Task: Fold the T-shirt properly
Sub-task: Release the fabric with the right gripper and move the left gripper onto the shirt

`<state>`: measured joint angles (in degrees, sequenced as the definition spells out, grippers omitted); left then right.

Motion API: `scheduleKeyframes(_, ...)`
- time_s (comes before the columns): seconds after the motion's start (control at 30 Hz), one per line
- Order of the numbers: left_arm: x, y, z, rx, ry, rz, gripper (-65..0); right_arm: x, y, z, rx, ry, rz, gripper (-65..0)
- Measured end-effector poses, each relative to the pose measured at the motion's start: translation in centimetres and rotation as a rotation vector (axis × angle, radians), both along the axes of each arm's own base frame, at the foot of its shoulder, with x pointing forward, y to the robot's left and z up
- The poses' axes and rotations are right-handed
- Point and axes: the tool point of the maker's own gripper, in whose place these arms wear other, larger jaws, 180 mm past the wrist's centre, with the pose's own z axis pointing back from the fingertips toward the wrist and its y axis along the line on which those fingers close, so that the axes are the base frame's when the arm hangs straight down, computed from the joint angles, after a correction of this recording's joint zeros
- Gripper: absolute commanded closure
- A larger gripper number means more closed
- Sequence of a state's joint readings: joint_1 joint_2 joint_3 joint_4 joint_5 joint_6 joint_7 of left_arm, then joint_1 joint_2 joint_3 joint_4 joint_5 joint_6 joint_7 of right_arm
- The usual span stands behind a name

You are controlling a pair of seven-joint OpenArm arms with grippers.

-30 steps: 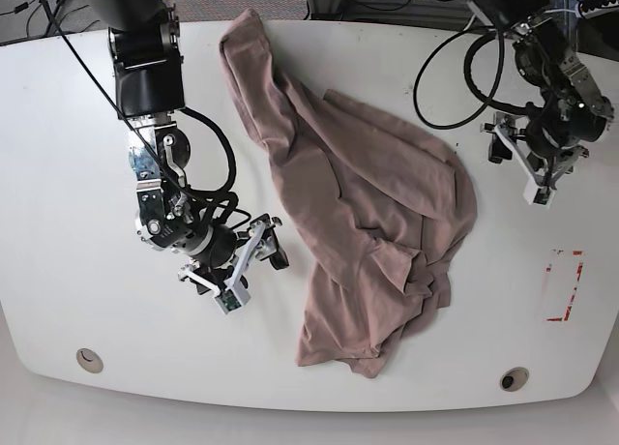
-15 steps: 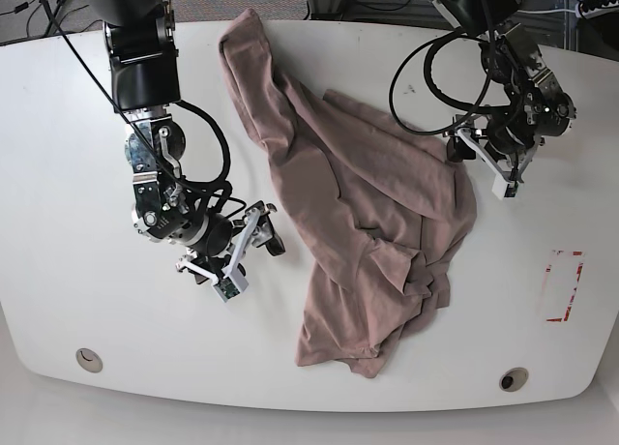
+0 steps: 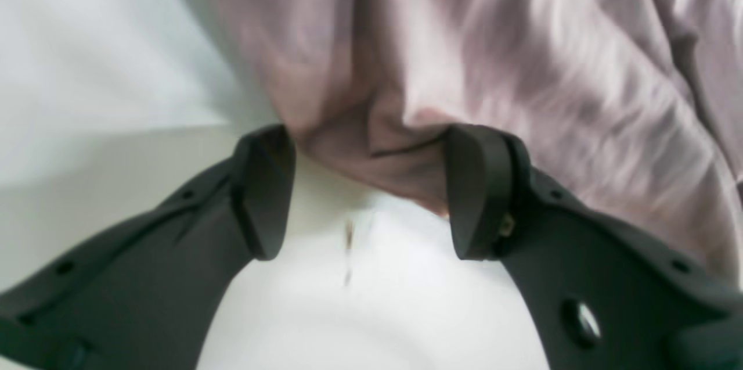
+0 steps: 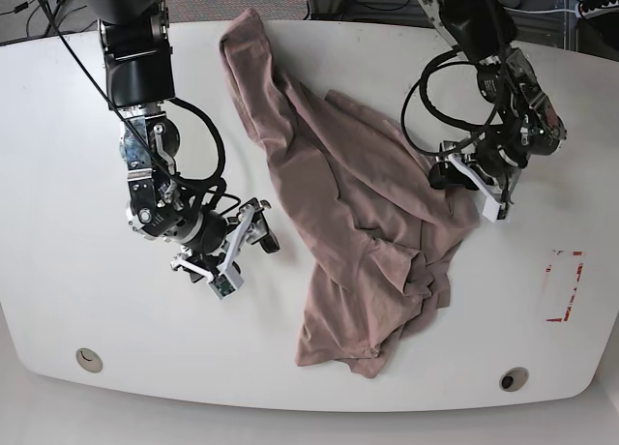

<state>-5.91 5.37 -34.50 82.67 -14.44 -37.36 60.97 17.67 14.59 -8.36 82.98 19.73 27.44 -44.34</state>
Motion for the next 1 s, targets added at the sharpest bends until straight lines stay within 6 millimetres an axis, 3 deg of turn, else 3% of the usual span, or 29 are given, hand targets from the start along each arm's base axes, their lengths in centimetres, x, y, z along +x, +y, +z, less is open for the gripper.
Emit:
scheduleKeyframes(0.2,0.8,-0.7,-0.1,-0.026,0.000,-0.010,-36.5,0.4,-0.5,0.2,-0.013,-0.007,-0.007,-44.5)
scheduleKeyframes(0.37,0.7,-1.3,-0.2,-0.025,0.000,-0.031,-12.2,1.9,-0.8,0.6,-0.011,-0.004,-0.021,-44.5)
scheduleKeyframes(0.47,0.4,-1.7,-0.6,-0.020,0.021,-0.049,-2.1,3.3,-1.2,1.0,0.000,-0.014,-0.041,-44.5)
scheduleKeyframes(0.7,-0.3,-2.0,-1.1,-0.030,0.029,-0.053,-1.3,6.0,-1.7,1.1,0.063,-0.033,-0.089,-44.5)
scheduleKeyframes(1.0,-2.5,-0.5,-0.8,0.074,0.045,-0.142,-1.1,8.2,-0.2,1.3,0.181,-0.080,-0.121,-44.5)
